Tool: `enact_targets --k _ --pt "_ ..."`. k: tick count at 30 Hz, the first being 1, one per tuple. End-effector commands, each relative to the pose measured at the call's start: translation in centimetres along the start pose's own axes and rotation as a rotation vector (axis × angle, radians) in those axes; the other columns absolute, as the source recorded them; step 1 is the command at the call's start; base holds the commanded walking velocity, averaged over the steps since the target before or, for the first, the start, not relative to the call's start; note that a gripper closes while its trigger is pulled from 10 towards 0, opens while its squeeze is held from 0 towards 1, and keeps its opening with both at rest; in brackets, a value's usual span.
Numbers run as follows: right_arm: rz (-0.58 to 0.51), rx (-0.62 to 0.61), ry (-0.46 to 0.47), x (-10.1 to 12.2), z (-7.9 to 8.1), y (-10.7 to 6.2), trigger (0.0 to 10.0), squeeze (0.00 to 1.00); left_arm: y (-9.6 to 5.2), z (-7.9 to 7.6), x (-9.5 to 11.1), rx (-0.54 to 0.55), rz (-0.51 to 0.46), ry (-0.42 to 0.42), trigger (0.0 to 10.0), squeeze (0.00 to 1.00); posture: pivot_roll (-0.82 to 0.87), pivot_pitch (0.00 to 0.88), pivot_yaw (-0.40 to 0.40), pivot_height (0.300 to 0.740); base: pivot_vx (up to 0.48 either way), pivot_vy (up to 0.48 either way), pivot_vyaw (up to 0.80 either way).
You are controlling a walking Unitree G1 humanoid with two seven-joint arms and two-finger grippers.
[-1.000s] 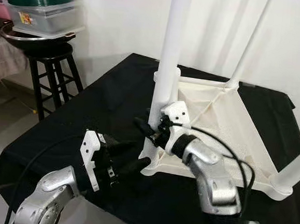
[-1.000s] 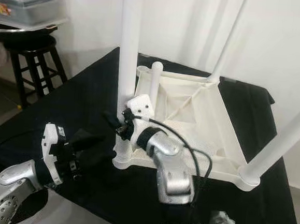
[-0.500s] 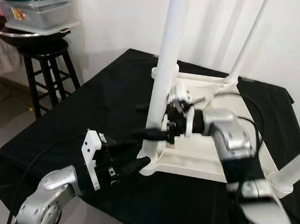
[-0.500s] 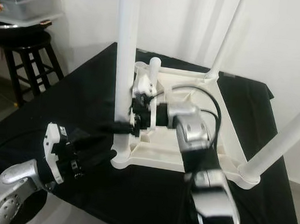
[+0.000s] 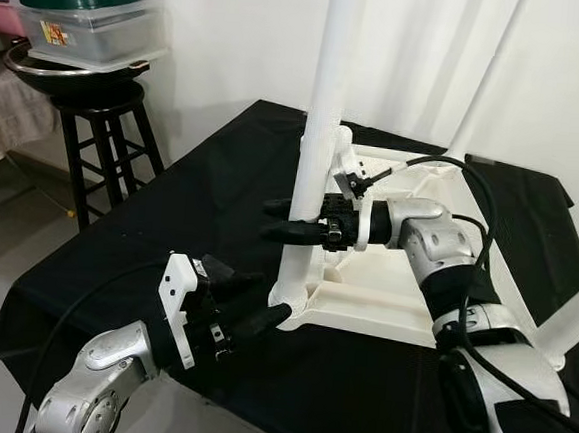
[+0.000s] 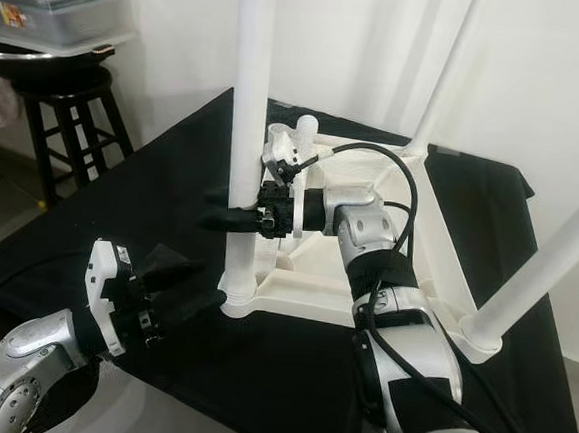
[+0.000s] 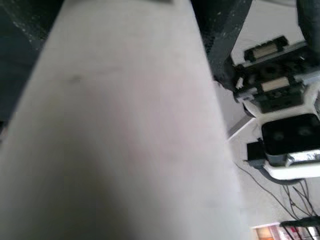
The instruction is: Building children table
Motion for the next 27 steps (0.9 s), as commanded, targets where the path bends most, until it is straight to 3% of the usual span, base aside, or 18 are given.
enact_targets --k 1,7,8,9,11,12,14,17,18,21,22,23,24,25,26,27 --pt "0.010 -0.088 -0.024 -0.2 -0.7 -0.9 0.0 0.00 0.0 -0.2 -0.2 -0.001 0.003 -0.006 10.0 0.00 -0.04 0.013 -0.060 0.740 0.000 0.000 0.00" --pt "-0.001 -0.303 -0.014 -2.5 -0.7 -1.7 0.0 0.00 -0.1 -0.1 0.0 0.000 0.000 -0.006 10.0 0.00 -0.06 0.024 -0.063 0.740 0.000 0.000 0.00" --pt "0.000 -0.470 0.017 -4.0 -0.5 -1.3 0.0 0.00 -0.2 0.0 0.1 0.000 -0.001 -0.005 10.0 0.00 -0.06 0.032 -0.062 0.740 0.000 0.000 0.00" --pt "0.013 -0.699 0.072 -6.3 0.9 -0.7 0.0 0.00 -0.3 0.1 0.1 0.001 0.000 -0.003 10.0 0.00 -0.07 0.043 -0.059 0.740 0.000 0.000 0.00" --pt "0.002 -0.831 0.237 -9.5 5.8 1.0 0.0 0.00 -0.5 0.3 0.3 0.001 0.001 -0.001 10.0 0.00 -0.07 0.047 -0.052 0.740 0.000 0.000 0.00" --pt "0.002 -0.831 0.237 -9.5 5.8 1.0 0.0 0.00 -0.5 0.3 0.3 0.001 0.001 -0.001 10.0 0.00 -0.07 0.047 -0.052 0.740 0.000 0.000 0.00" --pt "-0.008 -0.777 0.024 -7.4 6.0 1.6 0.0 0.00 -0.6 0.5 0.2 0.001 0.003 -0.002 10.0 0.00 -0.10 0.045 -0.030 0.740 0.000 0.000 0.00" --pt "0.017 -0.781 0.052 -7.9 4.6 0.9 0.0 0.00 -0.4 0.5 0.1 -0.009 0.004 -0.007 10.0 0.00 -0.08 0.030 -0.056 0.740 0.000 0.000 0.00" --pt "0.029 -0.774 0.105 -8.4 4.4 0.9 0.0 0.00 -0.3 0.5 0.1 -0.016 0.008 -0.006 10.0 0.00 -0.09 0.028 -0.046 0.740 0.000 0.000 0.00" --pt "0.026 -0.764 0.113 -8.3 4.5 1.0 0.0 0.00 -0.3 0.5 0.1 -0.007 0.006 -0.003 10.0 0.00 -0.09 0.028 -0.046 0.740 0.000 0.000 0.00" --pt "0.021 -0.768 0.130 -8.0 4.2 0.8 6.9 0.00 -0.4 0.6 0.2 0.008 -0.001 -0.002 10.0 0.00 -0.08 0.030 -0.049 0.740 0.000 0.000 0.00" --pt "0.018 -0.779 0.146 -7.7 4.1 0.6 6.9 0.00 -0.4 0.6 0.2 0.019 -0.006 -0.001 10.0 0.00 -0.08 0.028 -0.053 0.740 0.000 0.000 0.00" --pt "0.011 -0.735 0.160 -7.2 4.0 0.6 10.0 0.40 -0.4 0.7 0.2 0.024 -0.008 0.000 10.0 0.00 -0.08 0.024 -0.051 0.740 0.000 0.000 0.00" --pt "0.011 -0.735 0.160 -7.2 4.0 0.6 10.0 0.40 -0.4 0.7 0.2 0.024 -0.008 0.000 10.0 0.00 -0.08 0.024 -0.051 0.740 0.000 0.000 0.00" --pt "0.008 -0.659 0.152 -6.5 4.1 0.7 10.0 0.40 -0.4 0.7 0.2 0.024 -0.009 0.000 10.0 0.00 -0.08 0.022 -0.052 0.740 0.000 0.000 0.00" --pt "0.009 -0.543 0.132 -5.5 4.2 0.8 10.0 1.00 -0.3 0.7 0.2 0.017 -0.007 -0.002 10.0 0.00 -0.08 0.021 -0.053 0.740 0.000 0.000 0.00"
Point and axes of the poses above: a point about 5 cm out from each wrist's last joint towards the gripper, its own y axis pointing out of the wrist towards the gripper, its own x axis along the axis of the wrist's last joint, z = x × y, the point moved 3 cm from there along y, pointing out of the wrist towards the gripper, and after that the axes turned 4 degrees about y, right-handed, at the moved point
